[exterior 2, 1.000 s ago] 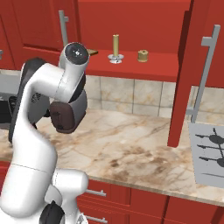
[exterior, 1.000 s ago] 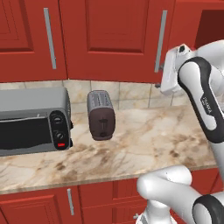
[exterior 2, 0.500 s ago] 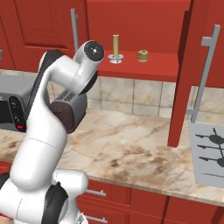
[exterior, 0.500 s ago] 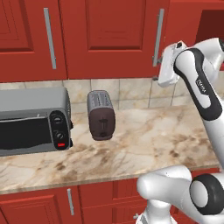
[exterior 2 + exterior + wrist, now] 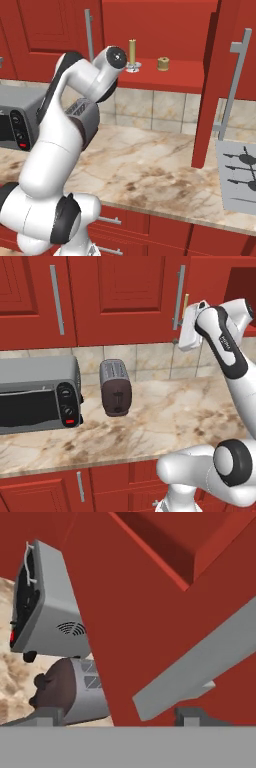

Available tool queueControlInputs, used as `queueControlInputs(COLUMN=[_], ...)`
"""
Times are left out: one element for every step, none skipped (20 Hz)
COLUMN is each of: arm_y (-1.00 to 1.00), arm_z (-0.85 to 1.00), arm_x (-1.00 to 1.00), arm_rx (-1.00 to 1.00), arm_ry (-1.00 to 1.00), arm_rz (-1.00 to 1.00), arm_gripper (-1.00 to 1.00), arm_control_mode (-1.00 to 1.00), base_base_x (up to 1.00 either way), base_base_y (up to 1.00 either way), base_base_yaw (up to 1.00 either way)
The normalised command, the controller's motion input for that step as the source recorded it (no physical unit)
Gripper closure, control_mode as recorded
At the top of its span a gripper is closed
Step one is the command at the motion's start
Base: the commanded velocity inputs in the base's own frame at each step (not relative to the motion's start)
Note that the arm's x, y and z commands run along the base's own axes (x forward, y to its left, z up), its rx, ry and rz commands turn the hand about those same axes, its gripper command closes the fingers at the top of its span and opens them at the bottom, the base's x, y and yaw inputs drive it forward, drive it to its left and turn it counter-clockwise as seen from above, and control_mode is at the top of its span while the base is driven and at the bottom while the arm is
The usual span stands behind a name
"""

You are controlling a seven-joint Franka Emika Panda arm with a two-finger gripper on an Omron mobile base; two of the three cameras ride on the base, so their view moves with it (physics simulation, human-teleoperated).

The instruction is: Pick the candle and candle from the dining table and place them in the open cabinet. Close the cabinet after placing the objects.

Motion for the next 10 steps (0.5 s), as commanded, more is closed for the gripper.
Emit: queueControlInputs(arm_y=[0.0, 0.0, 0.0, 0.0, 0.0, 0.0, 0.0, 0.0, 0.03, 0.01], arm_z=[-0.11, -0.1, -0.09, -0.1, -0.11, -0.11, -0.15, -0.17, -0.2, -0.21], arm_x=[0.33, 0.34, 0.34, 0.35, 0.33, 0.32, 0.31, 0.3, 0.31, 0.31], arm_rx=[0.0, 0.0, 0.0, 0.0, 0.0, 0.0, 0.0, 0.0, 0.0, 0.0], arm_ry=[-0.1, -0.1, -0.11, -0.1, -0.08, -0.08, -0.09, -0.09, -0.09, -0.07], arm_rz=[0.02, 0.02, 0.01, 0.01, 0.0, 0.0, 0.0, 0.0, 0.0, 0.0], arm_gripper=[-1.0, -1.0, -1.0, -1.0, -1.0, -1.0, -1.0, -1.0, -1.0, -1.0], arm_control_mode=[-1.0, -1.0, -1.0, -1.0, -1.0, -1.0, -1.0, -1.0, -1.0, -1.0], base_base_x=[0.0, 0.0, 0.0, 0.0, 0.0, 0.0, 0.0, 0.0, 0.0, 0.0], base_base_y=[0.0, 0.0, 0.0, 0.0, 0.0, 0.0, 0.0, 0.0, 0.0, 0.0], base_base_yaw=[0.0, 0.0, 0.0, 0.0, 0.0, 0.0, 0.0, 0.0, 0.0, 0.0])
